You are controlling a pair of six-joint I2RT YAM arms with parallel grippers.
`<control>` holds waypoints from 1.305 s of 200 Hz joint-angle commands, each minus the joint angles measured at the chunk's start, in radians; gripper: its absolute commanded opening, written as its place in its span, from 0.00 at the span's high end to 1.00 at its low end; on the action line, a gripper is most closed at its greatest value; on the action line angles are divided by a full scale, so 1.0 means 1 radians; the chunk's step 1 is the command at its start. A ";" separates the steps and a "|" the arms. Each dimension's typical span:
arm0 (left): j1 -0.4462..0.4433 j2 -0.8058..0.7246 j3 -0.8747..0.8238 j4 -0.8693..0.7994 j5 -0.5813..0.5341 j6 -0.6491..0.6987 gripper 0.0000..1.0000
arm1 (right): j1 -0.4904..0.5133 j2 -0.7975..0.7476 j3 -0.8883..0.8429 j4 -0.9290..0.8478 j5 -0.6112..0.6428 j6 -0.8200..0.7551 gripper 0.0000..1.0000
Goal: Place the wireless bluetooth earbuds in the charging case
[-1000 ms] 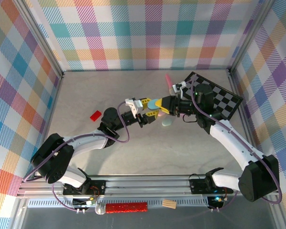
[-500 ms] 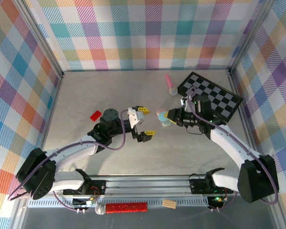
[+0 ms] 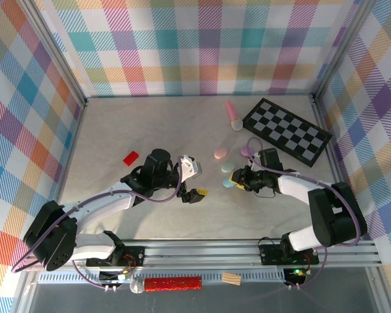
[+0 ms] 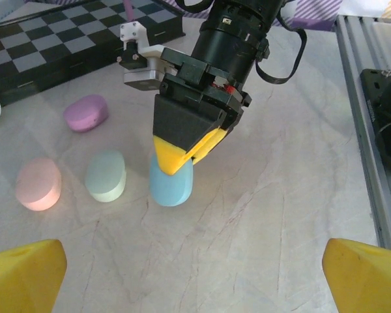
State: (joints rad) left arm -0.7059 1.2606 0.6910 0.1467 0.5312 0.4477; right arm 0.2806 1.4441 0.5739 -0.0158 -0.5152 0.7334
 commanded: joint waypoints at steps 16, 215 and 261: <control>0.001 -0.008 0.017 -0.027 -0.106 -0.004 0.00 | -0.012 -0.002 0.020 -0.018 0.065 -0.067 0.66; 0.587 0.016 -0.430 0.679 -0.601 -0.296 0.00 | -0.247 -0.031 -0.097 0.623 0.583 -0.723 0.01; 0.640 0.220 -0.334 0.729 -0.514 -0.377 0.00 | -0.268 0.091 -0.162 0.845 0.535 -0.718 0.01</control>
State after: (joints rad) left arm -0.0799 1.3941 0.3084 0.7425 -0.0357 0.1215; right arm 0.0235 1.5024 0.4480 0.6353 0.0647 0.0364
